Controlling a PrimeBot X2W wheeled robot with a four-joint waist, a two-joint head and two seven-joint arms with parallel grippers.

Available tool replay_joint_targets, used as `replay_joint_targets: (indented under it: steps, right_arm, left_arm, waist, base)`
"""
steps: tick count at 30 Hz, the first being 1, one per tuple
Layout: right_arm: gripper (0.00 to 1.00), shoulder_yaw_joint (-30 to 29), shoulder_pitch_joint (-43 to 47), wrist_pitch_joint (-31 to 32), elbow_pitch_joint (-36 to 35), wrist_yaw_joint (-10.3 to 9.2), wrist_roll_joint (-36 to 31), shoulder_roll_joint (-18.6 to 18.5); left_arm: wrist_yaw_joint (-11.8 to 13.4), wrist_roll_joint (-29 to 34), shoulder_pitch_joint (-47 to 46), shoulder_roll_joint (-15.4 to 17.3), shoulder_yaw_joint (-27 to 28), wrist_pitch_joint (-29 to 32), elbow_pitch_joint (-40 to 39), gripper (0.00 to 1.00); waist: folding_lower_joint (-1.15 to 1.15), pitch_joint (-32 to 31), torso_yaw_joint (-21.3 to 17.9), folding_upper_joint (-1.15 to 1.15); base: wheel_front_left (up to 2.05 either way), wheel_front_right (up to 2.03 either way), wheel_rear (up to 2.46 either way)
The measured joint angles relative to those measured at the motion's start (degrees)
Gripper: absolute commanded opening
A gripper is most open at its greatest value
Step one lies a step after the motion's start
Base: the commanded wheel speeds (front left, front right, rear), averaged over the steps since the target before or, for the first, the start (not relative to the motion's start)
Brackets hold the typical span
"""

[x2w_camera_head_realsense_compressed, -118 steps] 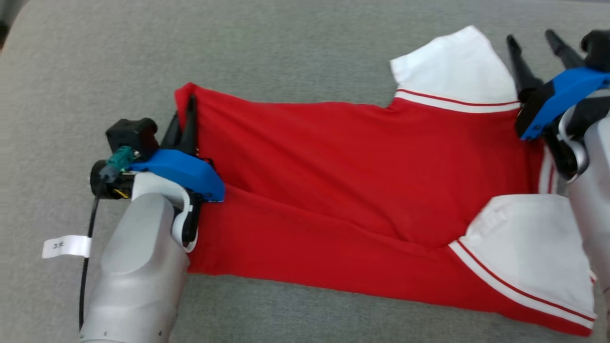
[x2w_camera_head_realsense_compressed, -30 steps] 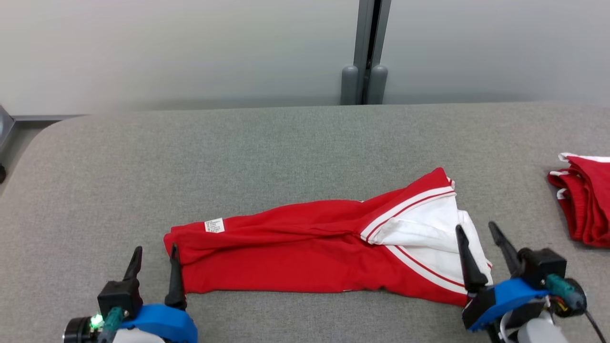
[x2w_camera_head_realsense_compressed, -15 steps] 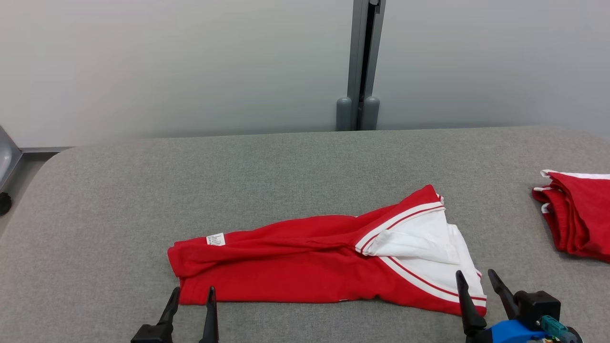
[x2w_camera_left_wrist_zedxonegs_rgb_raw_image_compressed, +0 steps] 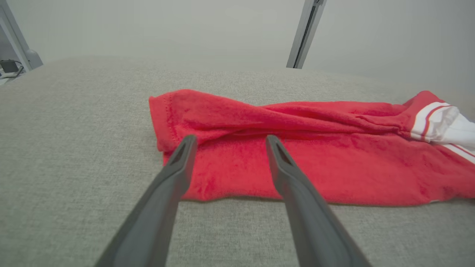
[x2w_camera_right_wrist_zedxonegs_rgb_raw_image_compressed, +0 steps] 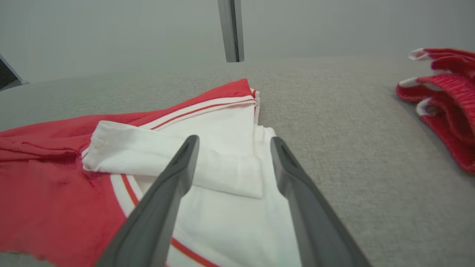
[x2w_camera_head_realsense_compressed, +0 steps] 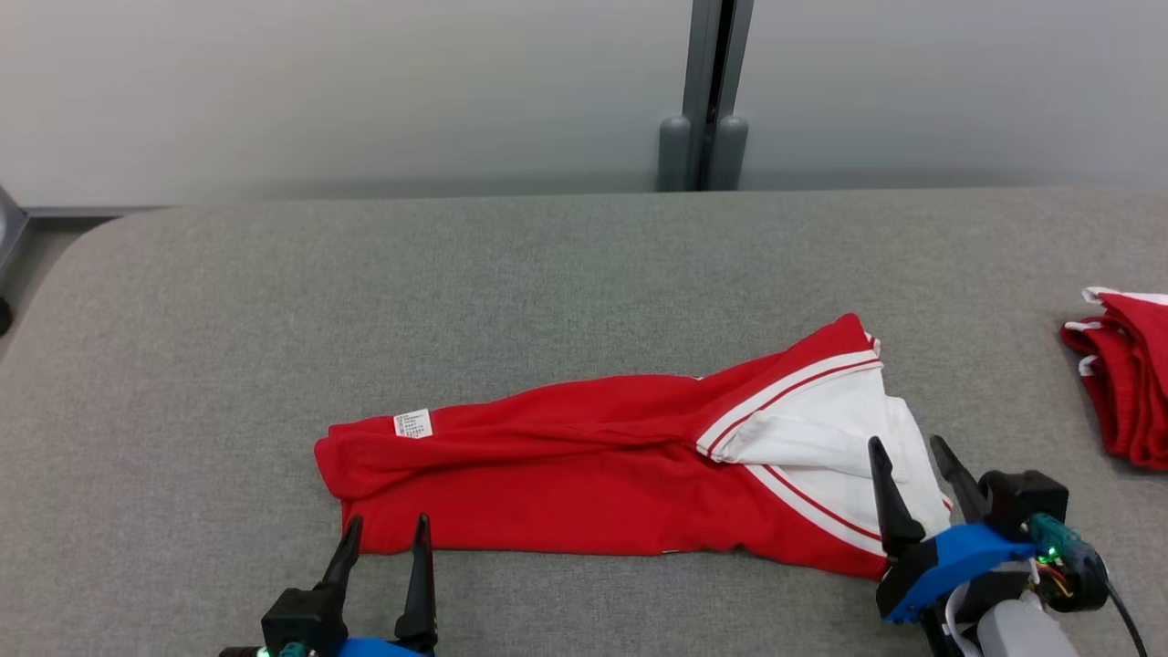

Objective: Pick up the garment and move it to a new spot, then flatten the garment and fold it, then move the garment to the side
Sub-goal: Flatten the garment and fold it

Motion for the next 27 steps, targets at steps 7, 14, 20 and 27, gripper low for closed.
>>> replay_joint_targets:
  steps: [7,14,20,27]
  right_arm:
    - [1.00,-5.04,-9.84,0.92,10.93,0.00,-1.52,0.05]
    - [1.00,-7.42,-13.96,0.80,19.65,0.01,-0.16,-0.20]
    - [0.00,-0.34,-15.19,-0.09,22.81,-0.21,9.24,-1.62]
    - [0.00,-4.82,-12.51,-0.08,19.01,0.09,11.54,-3.33]
  left_arm:
    - [0.71,-2.20,-2.77,0.00,-0.75,0.00,1.11,1.00]
    - [0.78,-2.31,-4.67,0.02,-0.69,0.00,1.42,1.00]
    - [0.85,-2.55,-5.24,0.01,-0.91,0.00,1.14,1.00]
    - [0.85,-2.43,-5.18,0.03,-0.96,-0.01,1.23,1.00]
  waist:
    - [0.00,4.97,1.93,0.00]
    - [-0.01,7.82,3.92,0.00]
    - [-0.01,7.67,3.61,0.00]
    - [0.00,6.11,2.35,0.00]
  base:
    - [0.00,0.00,0.00]
    - [0.00,0.00,0.00]
    - [0.00,0.00,0.00]
    - [0.00,0.00,0.00]
